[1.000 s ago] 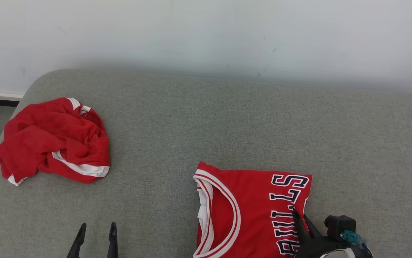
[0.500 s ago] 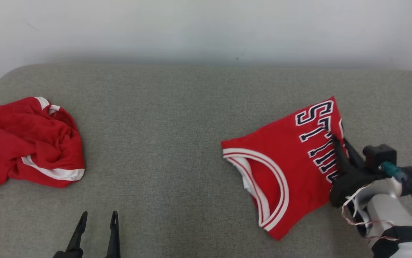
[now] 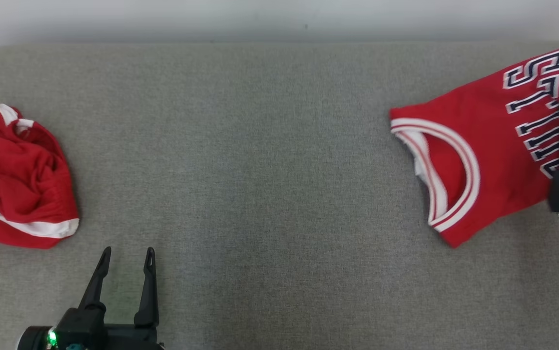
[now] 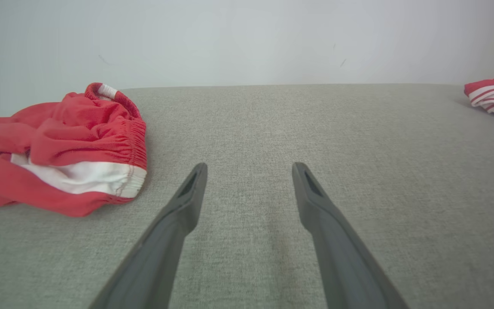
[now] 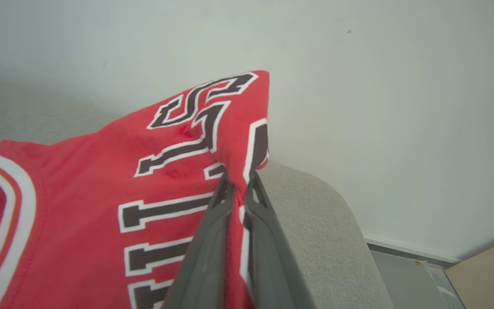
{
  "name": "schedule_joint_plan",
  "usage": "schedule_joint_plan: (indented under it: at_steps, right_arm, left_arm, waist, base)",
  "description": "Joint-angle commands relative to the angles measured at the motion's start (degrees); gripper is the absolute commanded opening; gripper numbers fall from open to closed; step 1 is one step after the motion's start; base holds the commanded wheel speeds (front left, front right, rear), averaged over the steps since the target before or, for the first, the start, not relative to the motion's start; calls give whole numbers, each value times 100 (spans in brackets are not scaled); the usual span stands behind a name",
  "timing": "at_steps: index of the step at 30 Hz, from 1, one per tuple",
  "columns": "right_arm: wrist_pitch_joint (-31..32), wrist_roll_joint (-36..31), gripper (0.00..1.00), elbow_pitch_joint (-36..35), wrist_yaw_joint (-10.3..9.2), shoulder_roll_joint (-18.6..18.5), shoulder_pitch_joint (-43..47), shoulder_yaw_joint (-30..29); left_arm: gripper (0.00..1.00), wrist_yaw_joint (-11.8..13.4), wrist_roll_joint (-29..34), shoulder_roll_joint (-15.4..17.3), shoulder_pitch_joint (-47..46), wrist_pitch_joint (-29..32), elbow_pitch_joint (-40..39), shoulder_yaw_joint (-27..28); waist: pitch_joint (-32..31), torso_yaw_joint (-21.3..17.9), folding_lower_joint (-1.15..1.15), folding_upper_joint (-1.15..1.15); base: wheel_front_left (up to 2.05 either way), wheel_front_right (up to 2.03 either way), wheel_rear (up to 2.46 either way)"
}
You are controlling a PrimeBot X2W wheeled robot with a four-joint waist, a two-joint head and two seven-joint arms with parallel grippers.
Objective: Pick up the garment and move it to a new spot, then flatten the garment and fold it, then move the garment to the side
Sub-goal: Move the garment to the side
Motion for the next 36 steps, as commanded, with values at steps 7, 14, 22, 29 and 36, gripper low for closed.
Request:
schedule_joint_plan:
  at_steps: [7,14,22,29,36]
  right_arm:
    - [2,-148,0,512,-11,-653,-551,-60]
    - [62,-295,0,888,-11,-1018,-1076,-42]
    - [56,-437,0,1225,-11,-1027,-1338,-93]
    - [60,-649,100,1523,-11,-958,-1411,-195]
    - [1,-902,100,1446,-11,-803,-1310,-560]
  left_arm:
    - [100,-44,52,68,-201,-22,-129,21]
    - [100,-34,40,144,-308,-22,-229,78]
    - [100,-37,41,179,-360,-22,-237,120]
    - [100,-31,20,167,-333,-22,-220,140]
    - [100,-32,-29,153,-156,-22,-170,232]
  waist:
    - [396,-93,-1,-1]
    - [690,-147,-1,-1]
    - [772,-194,-1,-1]
    - [663,-192,-1,-1]
    - [347,-247,-1,-1]
  base:
    - [0,0,0]
    - [0,0,0]
    - [0,0,0]
    - [0,0,0]
    - [0,0,0]
